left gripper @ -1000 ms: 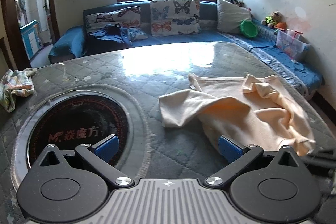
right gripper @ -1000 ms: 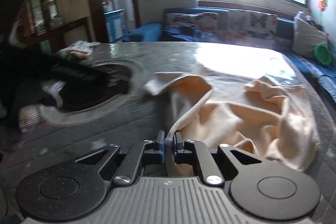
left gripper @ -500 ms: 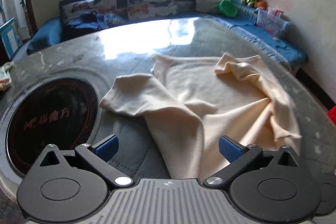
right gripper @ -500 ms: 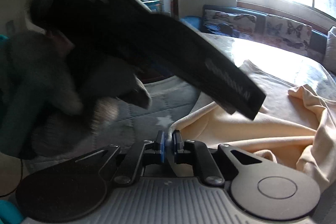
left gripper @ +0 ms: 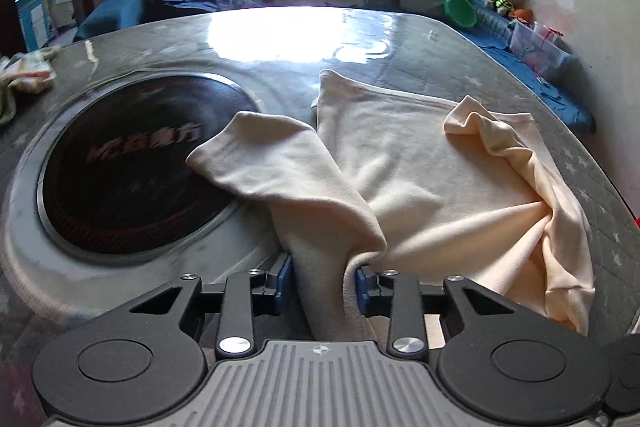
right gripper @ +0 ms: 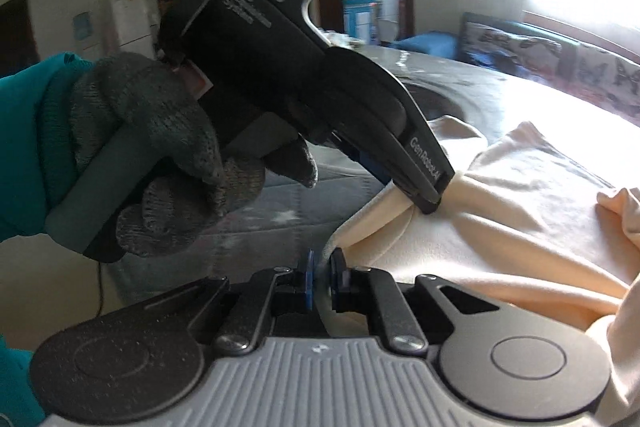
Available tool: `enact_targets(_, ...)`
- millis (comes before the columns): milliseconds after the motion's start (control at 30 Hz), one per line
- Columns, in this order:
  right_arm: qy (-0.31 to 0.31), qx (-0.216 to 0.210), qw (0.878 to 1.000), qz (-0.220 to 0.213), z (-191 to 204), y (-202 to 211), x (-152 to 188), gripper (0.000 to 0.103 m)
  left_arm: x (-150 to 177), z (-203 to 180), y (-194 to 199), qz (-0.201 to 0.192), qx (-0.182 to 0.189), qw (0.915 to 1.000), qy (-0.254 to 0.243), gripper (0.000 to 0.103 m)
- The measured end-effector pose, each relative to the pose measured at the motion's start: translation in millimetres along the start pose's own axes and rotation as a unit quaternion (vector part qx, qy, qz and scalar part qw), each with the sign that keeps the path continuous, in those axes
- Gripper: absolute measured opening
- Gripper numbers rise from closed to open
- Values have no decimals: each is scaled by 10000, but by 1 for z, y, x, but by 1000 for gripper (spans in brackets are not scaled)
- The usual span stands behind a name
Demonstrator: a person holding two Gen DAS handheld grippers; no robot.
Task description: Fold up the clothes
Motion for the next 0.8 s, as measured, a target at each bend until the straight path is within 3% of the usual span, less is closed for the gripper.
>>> enact_targets(100,100,-184,9998,33,15,-2,-1,8,9,10,14,-34,-129,9999,19,26)
enact_targets(300,264,-544,9981,85,45,-1,-1,16,29,31,39,-12,-341,9994,81,23)
enact_targets(433,137,-607,9980,-53,59,24,-6,18,40,41,52,32,-371,9991,197,23)
enact_targets(500,29,-501,9986,-187,50,39,-14,25,45,46,56,72,-363,9990,246,23)
enact_targets(600,-51,-96,9994,-337,26,55,-25,27,48,52,63,105,-278,9990,331,30)
enact_targets(667,-97,304,9988,-370,-1,52,-35,32,48,56,68,97,-271,9989,370,43)
enact_targets(800,-216,1271,9911,-333,-61,36,-46,37,49,65,82,-18,-355,9989,293,57)
Point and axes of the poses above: each gripper's, at about its wrist camera, not at the fingertips, and y roughly against the way its jaws point, z to its left, x to its underside, the point moved 5 cm from there along -y, roughly the way its jaws point, and after that the axes turned 5 degrees about -z, right-handed, at the moved point
